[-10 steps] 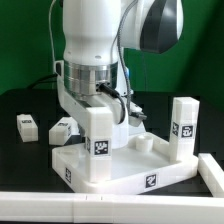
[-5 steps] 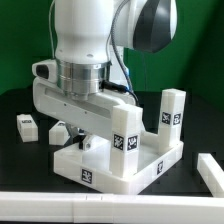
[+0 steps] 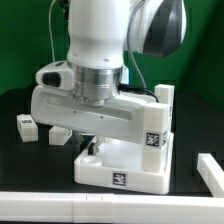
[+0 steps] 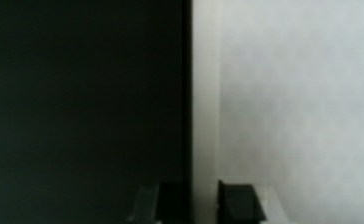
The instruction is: Assemble desk
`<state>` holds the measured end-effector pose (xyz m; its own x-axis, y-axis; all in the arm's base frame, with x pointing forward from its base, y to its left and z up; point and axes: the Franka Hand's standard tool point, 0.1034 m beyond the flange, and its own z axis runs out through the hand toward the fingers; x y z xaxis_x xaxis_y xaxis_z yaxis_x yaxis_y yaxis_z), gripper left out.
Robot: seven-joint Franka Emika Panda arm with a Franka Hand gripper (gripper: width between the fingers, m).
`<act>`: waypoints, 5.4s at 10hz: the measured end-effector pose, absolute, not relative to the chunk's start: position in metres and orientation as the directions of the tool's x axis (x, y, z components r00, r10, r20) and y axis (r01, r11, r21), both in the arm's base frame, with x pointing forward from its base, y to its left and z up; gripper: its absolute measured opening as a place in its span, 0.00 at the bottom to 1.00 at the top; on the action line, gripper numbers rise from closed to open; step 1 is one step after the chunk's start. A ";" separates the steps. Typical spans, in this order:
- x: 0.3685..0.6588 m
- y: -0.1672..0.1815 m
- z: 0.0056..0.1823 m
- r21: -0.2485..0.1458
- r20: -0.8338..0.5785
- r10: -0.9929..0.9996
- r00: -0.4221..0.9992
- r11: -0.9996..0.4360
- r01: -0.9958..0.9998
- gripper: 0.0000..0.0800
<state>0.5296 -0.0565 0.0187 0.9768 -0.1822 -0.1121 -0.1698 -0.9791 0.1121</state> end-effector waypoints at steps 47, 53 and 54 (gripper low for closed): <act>0.677 0.051 0.048 -0.020 -0.271 0.957 0.104 -0.113 0.993 0.42; 0.692 0.020 0.103 0.038 -0.285 0.948 0.142 -0.137 0.990 0.81; 0.688 0.015 0.104 0.035 -0.284 0.948 0.145 -0.141 0.989 0.81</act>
Offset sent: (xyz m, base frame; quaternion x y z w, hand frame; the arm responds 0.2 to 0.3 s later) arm 0.0000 0.0000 0.0000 0.0000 0.0000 -0.1296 0.9916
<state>0.6883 0.0148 0.1040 0.1447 0.9480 -0.2837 0.9895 -0.1406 0.0349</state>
